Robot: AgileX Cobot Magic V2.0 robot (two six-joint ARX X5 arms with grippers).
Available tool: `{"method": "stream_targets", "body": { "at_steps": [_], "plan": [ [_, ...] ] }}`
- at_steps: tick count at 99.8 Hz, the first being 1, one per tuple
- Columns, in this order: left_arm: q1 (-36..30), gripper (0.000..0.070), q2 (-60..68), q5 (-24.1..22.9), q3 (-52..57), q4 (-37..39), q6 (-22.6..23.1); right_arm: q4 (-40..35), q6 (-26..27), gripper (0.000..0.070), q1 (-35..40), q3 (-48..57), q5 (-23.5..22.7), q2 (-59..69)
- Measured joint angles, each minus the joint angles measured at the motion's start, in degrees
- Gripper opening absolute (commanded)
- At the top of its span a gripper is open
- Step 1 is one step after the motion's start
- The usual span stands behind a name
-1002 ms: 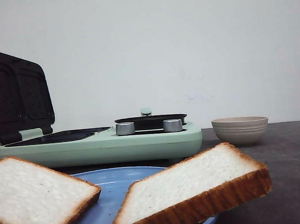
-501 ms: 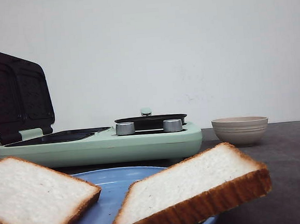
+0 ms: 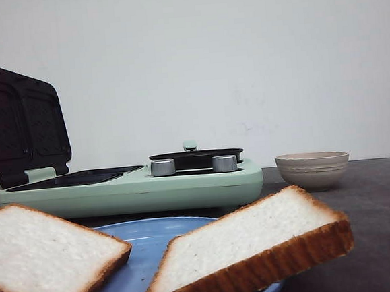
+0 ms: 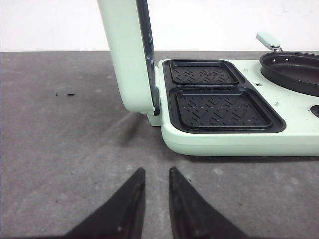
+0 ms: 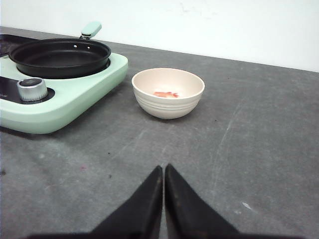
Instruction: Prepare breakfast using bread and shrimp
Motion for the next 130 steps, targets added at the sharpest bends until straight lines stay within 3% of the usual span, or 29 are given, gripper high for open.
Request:
{"method": "stream_targets", "body": {
  "at_steps": [68,90,108,130],
  "plan": [
    [0.0,0.0024,0.0,0.0,0.0,0.0,-0.6,0.0,0.5,0.0,0.0,0.0,0.0,0.0],
    [0.0,0.0011,0.0,0.0,0.0,0.0,-6.6,0.0,3.3,0.0,0.0,0.0,0.0,0.0],
    [0.0,0.0011,0.0,0.1,0.0,0.0,-13.2,0.3,8.9,0.0,0.0,0.0,1.7,0.0],
    [0.0,0.0013,0.8,4.0,3.1,-2.8,-19.0,-0.7,14.6,0.0,0.0,5.9,4.0,0.5]
  ]
}}
